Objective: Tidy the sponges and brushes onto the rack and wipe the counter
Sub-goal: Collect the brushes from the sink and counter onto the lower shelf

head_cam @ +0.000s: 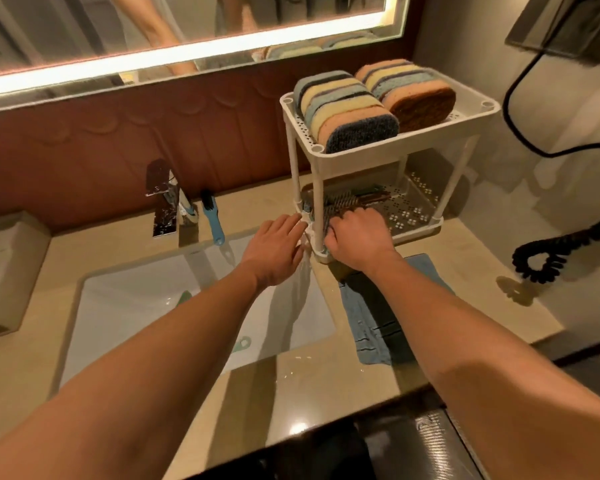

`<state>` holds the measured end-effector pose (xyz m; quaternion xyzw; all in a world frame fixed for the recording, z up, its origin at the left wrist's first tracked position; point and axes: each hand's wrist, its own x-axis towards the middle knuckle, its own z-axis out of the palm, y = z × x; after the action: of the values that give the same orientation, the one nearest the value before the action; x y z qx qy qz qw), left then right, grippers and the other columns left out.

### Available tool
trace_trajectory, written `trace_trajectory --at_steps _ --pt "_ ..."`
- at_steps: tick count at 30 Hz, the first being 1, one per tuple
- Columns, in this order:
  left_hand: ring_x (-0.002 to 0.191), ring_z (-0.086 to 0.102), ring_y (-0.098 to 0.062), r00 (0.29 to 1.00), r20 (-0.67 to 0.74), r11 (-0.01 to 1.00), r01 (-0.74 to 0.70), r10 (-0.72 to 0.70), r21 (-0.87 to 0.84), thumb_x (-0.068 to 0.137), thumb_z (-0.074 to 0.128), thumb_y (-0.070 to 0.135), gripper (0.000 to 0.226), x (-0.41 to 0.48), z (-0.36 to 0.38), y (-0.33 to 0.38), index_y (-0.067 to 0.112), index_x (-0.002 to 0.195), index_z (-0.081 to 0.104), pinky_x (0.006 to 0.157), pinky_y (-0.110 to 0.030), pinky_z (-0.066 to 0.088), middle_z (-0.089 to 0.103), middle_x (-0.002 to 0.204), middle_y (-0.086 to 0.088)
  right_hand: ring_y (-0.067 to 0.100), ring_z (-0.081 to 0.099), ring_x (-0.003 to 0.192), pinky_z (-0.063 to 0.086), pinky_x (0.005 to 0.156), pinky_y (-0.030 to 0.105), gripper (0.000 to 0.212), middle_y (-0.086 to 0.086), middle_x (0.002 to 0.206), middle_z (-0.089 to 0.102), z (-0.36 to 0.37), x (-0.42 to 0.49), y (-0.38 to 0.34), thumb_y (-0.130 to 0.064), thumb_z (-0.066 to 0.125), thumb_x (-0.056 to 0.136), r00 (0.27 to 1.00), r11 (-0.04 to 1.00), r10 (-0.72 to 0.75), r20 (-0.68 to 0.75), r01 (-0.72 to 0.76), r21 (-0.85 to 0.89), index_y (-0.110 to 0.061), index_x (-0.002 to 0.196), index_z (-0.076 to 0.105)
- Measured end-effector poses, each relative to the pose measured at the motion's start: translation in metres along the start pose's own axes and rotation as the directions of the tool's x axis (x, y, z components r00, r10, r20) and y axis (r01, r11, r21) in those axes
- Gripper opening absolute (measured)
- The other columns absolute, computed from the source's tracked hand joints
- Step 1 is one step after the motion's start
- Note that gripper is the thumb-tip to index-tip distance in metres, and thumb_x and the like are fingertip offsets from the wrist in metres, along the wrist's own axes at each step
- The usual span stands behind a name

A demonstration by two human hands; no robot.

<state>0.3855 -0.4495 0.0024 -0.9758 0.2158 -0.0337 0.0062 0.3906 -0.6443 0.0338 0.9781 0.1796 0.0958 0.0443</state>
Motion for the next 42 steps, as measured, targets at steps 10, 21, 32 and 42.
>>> trace_trajectory --at_steps 10,21,32,42 --pt "0.152 0.023 -0.027 0.996 0.039 0.997 0.076 -0.077 0.031 0.108 0.03 0.042 0.055 -0.095 0.0 -0.029 0.017 0.156 0.032 0.123 -0.044 0.016 0.025 0.166 -0.007 0.027 0.065 0.093 0.05 0.074 0.037 0.04 0.006 0.099 0.071 -0.008 -0.027 -0.087 -0.043 0.039 0.098 0.985 0.985 -0.171 0.002 0.171 0.018 -0.017 0.11 0.067" --pt "0.145 0.035 -0.028 0.974 0.037 0.975 0.224 -0.224 0.006 0.105 0.039 0.036 0.049 -0.198 0.025 -0.087 0.015 0.149 0.043 0.118 -0.044 0.026 0.039 0.159 -0.008 0.027 0.062 0.101 0.047 0.08 0.037 0.041 0.006 0.116 0.067 0.022 -0.027 -0.193 -0.044 0.042 0.099 0.925 0.923 -0.377 0.05 0.371 0.103 -0.02 0.127 0.06" --pt "0.133 0.041 -0.027 0.895 0.254 0.93 0.359 -0.368 0.082 0.103 0.036 0.039 0.047 -0.261 0.081 -0.15 0.017 0.144 0.043 0.11 -0.045 0.03 0.044 0.149 -0.005 0.031 0.06 0.111 0.05 0.086 0.042 0.047 0.008 0.136 0.057 0.068 -0.013 -0.259 -0.04 0.055 0.094 0.782 0.814 -0.579 0.229 0.542 0.21 -0.021 0.137 0.054" --pt "0.121 0.048 -0.026 0.868 0.376 0.936 0.352 -0.323 -0.007 0.087 0.061 0.037 0.054 -0.252 0.124 -0.163 0.021 0.137 0.049 0.096 -0.039 0.038 0.046 0.143 -0.003 0.028 0.058 0.107 0.05 0.084 0.039 0.048 0.005 0.128 0.061 0.131 -0.009 -0.295 -0.038 0.062 0.089 0.671 0.79 -0.613 0.418 0.511 0.339 -0.022 0.134 0.057"
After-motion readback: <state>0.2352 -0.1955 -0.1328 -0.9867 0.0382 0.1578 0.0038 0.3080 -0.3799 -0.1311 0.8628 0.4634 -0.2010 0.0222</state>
